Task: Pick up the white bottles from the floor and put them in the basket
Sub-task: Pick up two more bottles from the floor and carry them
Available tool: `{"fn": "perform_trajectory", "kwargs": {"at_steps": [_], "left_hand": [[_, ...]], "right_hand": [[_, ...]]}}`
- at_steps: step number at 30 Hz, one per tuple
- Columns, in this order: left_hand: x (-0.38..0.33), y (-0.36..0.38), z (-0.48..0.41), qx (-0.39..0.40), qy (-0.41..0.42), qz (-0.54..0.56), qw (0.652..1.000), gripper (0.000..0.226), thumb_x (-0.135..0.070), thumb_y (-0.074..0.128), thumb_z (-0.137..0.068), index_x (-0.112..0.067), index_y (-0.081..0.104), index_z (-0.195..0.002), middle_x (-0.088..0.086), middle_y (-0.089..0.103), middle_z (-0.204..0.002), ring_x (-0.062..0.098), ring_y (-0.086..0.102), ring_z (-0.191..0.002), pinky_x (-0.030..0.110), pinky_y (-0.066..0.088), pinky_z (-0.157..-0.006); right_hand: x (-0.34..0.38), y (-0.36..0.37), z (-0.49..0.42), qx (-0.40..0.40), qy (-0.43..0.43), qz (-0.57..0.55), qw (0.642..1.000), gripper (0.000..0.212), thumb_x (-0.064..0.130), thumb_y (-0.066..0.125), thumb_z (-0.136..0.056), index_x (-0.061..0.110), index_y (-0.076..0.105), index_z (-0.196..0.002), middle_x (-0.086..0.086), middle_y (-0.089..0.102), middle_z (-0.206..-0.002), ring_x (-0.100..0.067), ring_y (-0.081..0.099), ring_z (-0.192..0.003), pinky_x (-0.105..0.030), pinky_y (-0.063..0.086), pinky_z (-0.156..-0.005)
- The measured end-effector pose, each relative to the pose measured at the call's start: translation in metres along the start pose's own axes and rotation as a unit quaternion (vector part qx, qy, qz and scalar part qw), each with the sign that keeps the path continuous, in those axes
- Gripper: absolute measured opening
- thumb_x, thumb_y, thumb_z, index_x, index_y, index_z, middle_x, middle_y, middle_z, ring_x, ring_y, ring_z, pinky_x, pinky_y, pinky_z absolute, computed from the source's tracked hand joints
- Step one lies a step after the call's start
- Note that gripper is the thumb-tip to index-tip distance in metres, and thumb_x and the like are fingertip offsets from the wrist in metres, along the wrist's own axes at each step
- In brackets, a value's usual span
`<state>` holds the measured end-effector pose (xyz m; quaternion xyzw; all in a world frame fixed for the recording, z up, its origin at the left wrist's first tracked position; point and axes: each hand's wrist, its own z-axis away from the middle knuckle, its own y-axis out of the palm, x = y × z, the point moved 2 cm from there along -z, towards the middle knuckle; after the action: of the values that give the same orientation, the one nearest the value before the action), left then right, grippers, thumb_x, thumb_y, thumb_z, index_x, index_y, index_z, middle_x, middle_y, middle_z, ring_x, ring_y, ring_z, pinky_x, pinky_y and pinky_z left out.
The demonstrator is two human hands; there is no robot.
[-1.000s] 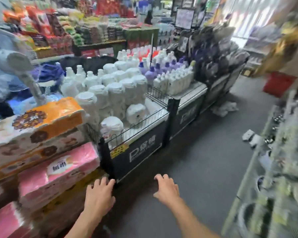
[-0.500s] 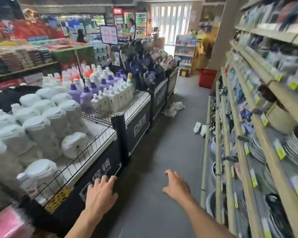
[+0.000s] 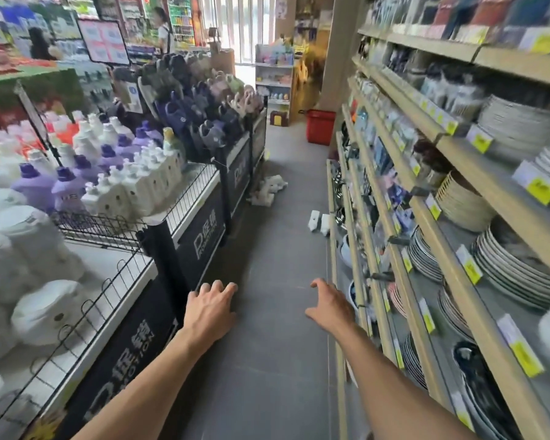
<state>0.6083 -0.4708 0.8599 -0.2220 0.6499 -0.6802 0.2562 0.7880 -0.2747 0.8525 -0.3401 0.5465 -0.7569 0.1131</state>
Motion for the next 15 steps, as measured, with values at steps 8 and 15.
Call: {"fn": "perform_trajectory", "kwargs": {"at_steps": [8,15], "left_hand": [[0.033,-0.022,-0.095,-0.002,0.056,0.009,0.998,0.055,-0.041,0.061,-0.085,-0.033,0.045,-0.137,0.0,0.052,-0.124,0.027,0.05,-0.12,0.041,0.043,-0.091],[0.049,-0.023,-0.155,-0.003,0.083,0.006,0.997,0.058,-0.044,0.063,-0.085,-0.033,0.043,-0.139,0.0,0.051,-0.125,0.027,0.049,-0.121,0.042,0.043,-0.092]], "right_hand": [[0.039,0.001,-0.051,-0.004,0.041,-0.014,0.999,0.053,0.028,0.067,-0.084,0.028,0.045,-0.132,-0.002,0.052,-0.133,-0.027,0.054,-0.117,-0.039,0.051,-0.091],[0.059,-0.004,-0.106,-0.009,0.053,0.0,0.999,0.054,0.026,0.066,-0.085,0.026,0.044,-0.135,-0.004,0.05,-0.137,-0.027,0.053,-0.12,-0.039,0.05,-0.091]]}}
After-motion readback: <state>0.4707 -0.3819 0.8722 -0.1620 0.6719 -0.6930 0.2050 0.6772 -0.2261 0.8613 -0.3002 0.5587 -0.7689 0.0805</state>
